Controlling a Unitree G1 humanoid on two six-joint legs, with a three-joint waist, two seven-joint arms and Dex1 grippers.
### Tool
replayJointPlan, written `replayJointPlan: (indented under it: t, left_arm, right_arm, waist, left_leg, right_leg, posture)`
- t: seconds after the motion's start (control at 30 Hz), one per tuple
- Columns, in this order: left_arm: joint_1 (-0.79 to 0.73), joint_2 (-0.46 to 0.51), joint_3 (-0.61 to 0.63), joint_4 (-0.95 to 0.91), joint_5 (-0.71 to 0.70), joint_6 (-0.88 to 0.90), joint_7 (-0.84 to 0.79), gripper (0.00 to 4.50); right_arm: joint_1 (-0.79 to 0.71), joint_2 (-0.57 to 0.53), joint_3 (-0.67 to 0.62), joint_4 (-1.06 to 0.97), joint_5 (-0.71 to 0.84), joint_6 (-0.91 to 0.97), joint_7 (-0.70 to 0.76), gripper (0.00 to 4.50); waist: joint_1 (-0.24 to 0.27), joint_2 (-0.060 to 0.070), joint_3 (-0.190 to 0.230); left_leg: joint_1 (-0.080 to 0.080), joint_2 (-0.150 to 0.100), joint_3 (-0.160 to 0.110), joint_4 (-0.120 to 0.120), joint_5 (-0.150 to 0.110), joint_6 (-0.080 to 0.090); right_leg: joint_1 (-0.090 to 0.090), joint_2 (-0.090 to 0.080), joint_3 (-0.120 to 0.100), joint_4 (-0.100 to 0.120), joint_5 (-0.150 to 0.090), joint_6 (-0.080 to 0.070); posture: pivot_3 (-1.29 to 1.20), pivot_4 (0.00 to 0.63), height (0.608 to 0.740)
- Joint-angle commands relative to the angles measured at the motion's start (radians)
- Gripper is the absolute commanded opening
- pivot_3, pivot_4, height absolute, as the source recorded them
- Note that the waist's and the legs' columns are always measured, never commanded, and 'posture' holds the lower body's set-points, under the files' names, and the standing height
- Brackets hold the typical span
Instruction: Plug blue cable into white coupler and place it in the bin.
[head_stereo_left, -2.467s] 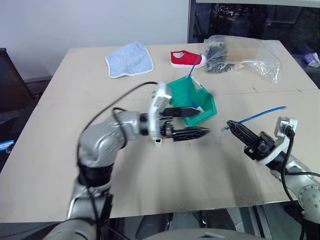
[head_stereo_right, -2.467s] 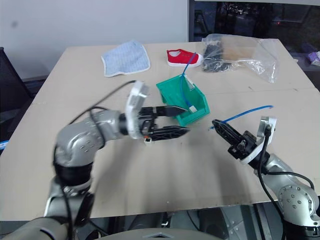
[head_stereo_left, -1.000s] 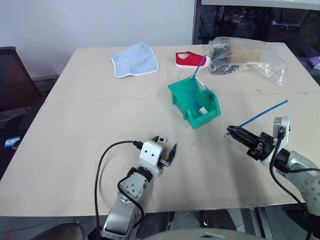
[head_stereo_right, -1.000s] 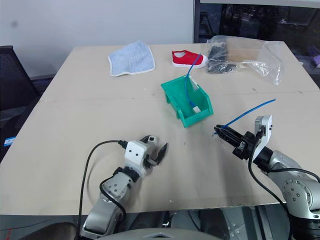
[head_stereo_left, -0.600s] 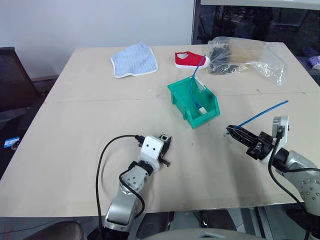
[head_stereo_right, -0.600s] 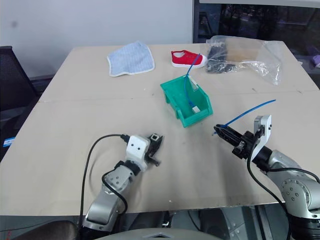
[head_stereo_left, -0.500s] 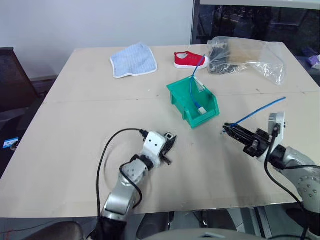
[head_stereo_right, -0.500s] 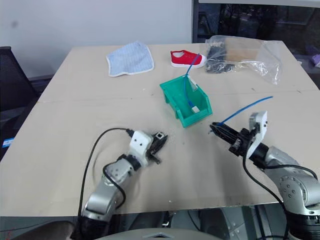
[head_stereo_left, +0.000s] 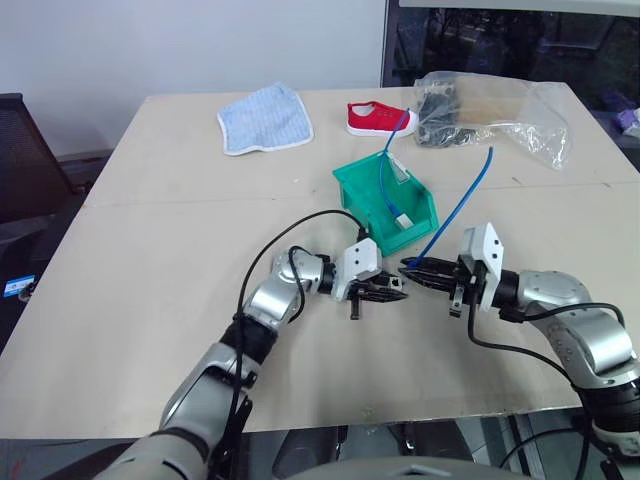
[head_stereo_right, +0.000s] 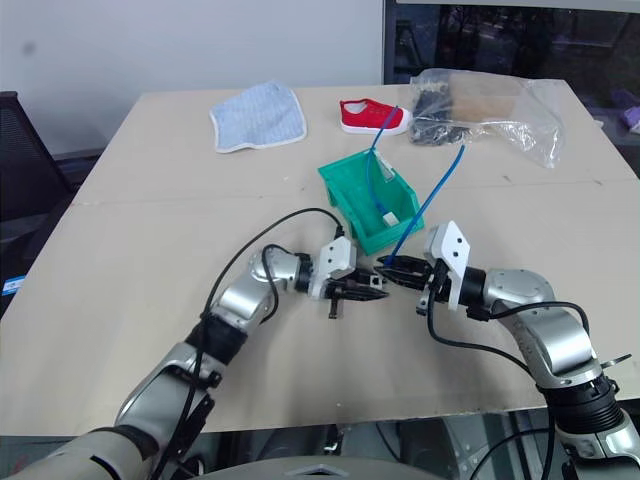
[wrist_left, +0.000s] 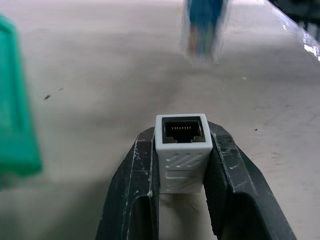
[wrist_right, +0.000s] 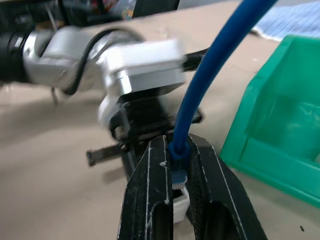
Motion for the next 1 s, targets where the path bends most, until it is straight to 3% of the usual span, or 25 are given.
replayJointPlan:
  t: [0.03,0.3,0.5,1.0]
  left_arm:
    - [-0.053,-0.032,-0.005,0.097,0.01,-0.061,-0.081,0.6]
    - [-0.098,-0.057,0.005,0.205,0.037,-0.13,-0.161,0.6]
    - [-0.115,-0.059,0.021,0.254,0.049,-0.162,-0.168,0.6]
    - [-0.111,-0.065,0.035,0.276,0.058,-0.189,-0.185,0.6]
  right_arm:
    - [-0.02,0.022,0.013,0.001,-0.034,-0.043,0.009,0.0]
    - [-0.022,0.017,0.026,0.073,-0.103,-0.12,0.061,0.0]
    - [-0.03,0.015,-0.008,0.086,-0.059,-0.114,0.107,0.0]
    - [-0.016,0.006,0.0,0.147,-0.104,-0.182,0.153,0.0]
  waist:
    - [0.0,0.0,0.0]
    - [-0.001,0.0,0.0]
    - [-0.001,0.0,0.0]
    - [-0.013,0.0,0.0]
  left_leg:
    - [0.0,0.0,0.0,0.0,0.0,0.0]
    - [0.0,0.0,-0.001,0.0,0.0,0.0]
    - [0.0,0.0,-0.002,0.001,0.0,0.0]
    - [0.0,0.0,-0.002,0.001,0.0,0.0]
  right_leg:
    - [0.0,0.0,0.0,0.0,0.0,0.0]
    - [0.0,0.0,-0.001,0.0,0.0,0.0]
    - [0.0,0.001,-0.001,0.001,0.0,0.0]
    - [0.0,0.001,-0.001,0.001,0.0,0.0]
  posture:
    - [0.0,0.15,0.74]
    - [0.0,0.15,0.74]
    - [0.0,0.15,0.74]
    - [0.0,0.15,0.74]
